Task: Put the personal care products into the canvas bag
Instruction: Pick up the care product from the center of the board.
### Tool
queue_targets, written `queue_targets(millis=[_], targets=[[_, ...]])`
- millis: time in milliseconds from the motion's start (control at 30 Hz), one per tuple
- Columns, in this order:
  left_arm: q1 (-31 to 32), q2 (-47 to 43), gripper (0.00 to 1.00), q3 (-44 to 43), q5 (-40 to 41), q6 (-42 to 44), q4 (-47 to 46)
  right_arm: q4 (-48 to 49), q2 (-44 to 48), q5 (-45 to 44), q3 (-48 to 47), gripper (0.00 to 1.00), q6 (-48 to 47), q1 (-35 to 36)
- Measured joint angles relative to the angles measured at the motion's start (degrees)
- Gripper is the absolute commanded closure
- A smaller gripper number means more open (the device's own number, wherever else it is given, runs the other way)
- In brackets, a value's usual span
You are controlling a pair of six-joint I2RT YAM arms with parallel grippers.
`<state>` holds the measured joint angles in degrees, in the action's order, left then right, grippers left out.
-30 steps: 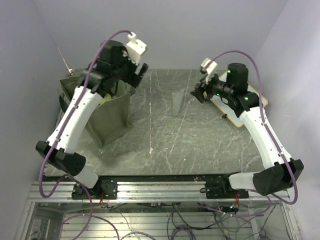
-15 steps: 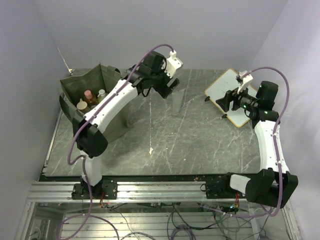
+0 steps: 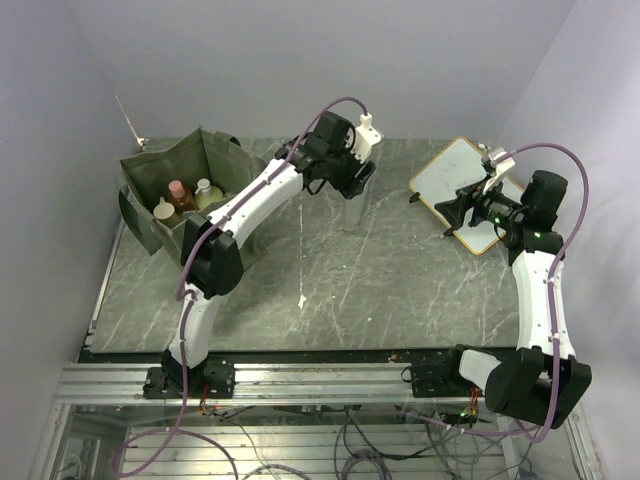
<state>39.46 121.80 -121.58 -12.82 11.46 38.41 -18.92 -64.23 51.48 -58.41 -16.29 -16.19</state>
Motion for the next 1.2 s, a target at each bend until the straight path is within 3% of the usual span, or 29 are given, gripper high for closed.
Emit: queue_targets(millis=[500, 600, 767, 967, 1067, 1200], targets=[[0.13, 6.4, 0.83, -3.63, -2.99, -0.96, -1.07, 0.9, 0.07, 2.86, 2.67, 0.32, 0.07, -0.15], [0.15, 6.4, 0.81, -3.63, -3.1, -0.57, -1.09, 0.9, 0.07, 3.23, 2.67, 0.32, 0.07, -0.15], [0.15, 6.4, 0.69, -3.63, -3.08, 0.07, -1.09, 0.9, 0.07, 3.63, 2.67, 0.32, 0.07, -0.15], [0.17, 6.43, 0.64, -3.63, -3.04, 0.31, -1.09, 0.9, 0.07, 4.13, 2.67, 0.32, 0.07, -0.17], [0.2, 6.51, 0.68, -3.63, -3.04, 0.39, -1.09, 0.87, 0.07, 4.46, 2.67, 0.32, 0.07, -0.15], [0.22, 6.67, 0.83, -3.63, -2.99, 0.66, -1.07, 0.87, 0.07, 4.63, 2.67, 0.32, 0.07, -0.17]])
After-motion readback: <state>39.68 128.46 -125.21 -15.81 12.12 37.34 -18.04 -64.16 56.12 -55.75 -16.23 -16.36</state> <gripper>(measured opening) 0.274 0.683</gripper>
